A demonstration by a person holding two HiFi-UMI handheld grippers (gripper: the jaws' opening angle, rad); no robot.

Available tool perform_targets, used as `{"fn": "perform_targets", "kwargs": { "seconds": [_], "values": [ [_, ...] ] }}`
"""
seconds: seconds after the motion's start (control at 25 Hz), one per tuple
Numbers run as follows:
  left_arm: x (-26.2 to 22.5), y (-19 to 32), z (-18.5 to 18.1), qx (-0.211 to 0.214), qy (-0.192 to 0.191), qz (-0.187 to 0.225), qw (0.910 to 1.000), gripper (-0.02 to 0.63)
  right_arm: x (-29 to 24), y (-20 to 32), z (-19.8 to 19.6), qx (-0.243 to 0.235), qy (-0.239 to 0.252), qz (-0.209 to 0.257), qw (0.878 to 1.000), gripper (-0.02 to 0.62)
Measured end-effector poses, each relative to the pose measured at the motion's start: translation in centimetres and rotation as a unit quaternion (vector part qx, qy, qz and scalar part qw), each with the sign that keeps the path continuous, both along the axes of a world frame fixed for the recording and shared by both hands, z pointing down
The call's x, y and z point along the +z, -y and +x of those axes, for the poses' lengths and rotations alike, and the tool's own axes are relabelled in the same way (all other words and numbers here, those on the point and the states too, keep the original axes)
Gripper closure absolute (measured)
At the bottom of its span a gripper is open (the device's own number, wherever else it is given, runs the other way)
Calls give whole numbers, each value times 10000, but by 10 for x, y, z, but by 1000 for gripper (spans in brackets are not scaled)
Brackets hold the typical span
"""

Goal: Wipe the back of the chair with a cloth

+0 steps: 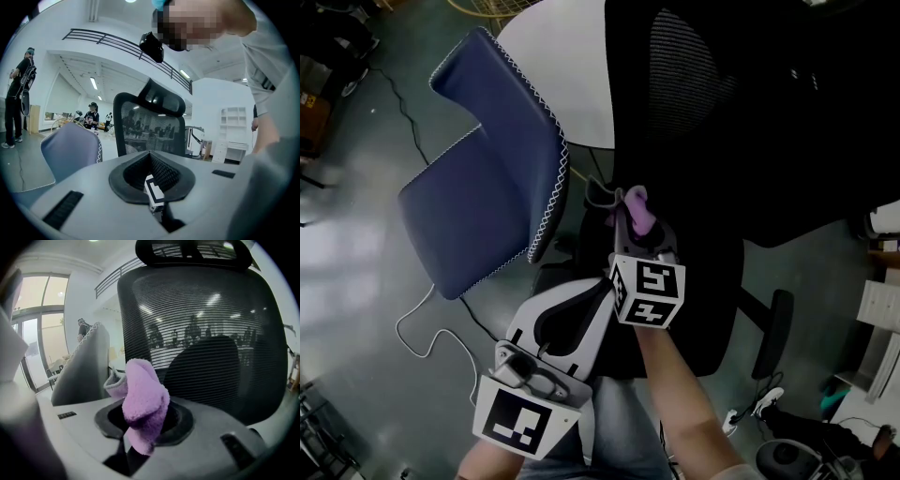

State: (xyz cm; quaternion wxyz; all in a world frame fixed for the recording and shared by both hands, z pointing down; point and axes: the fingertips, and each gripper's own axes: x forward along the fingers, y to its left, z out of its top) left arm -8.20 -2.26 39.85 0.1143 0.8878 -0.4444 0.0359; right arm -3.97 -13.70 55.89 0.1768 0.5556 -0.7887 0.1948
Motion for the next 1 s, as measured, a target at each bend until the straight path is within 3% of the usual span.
{"fn": "perform_targets", "kwargs": {
  "seconds": [0.72, 1.0],
  "values": [
    [9, 4, -6, -40, 28, -82, 10000, 595, 30, -10, 5, 72, -62, -102, 9999, 485],
    [11, 0, 6, -20, 52, -91, 9999, 594, 34, -8, 39, 345, -69, -145, 9993, 485]
  ]
}}
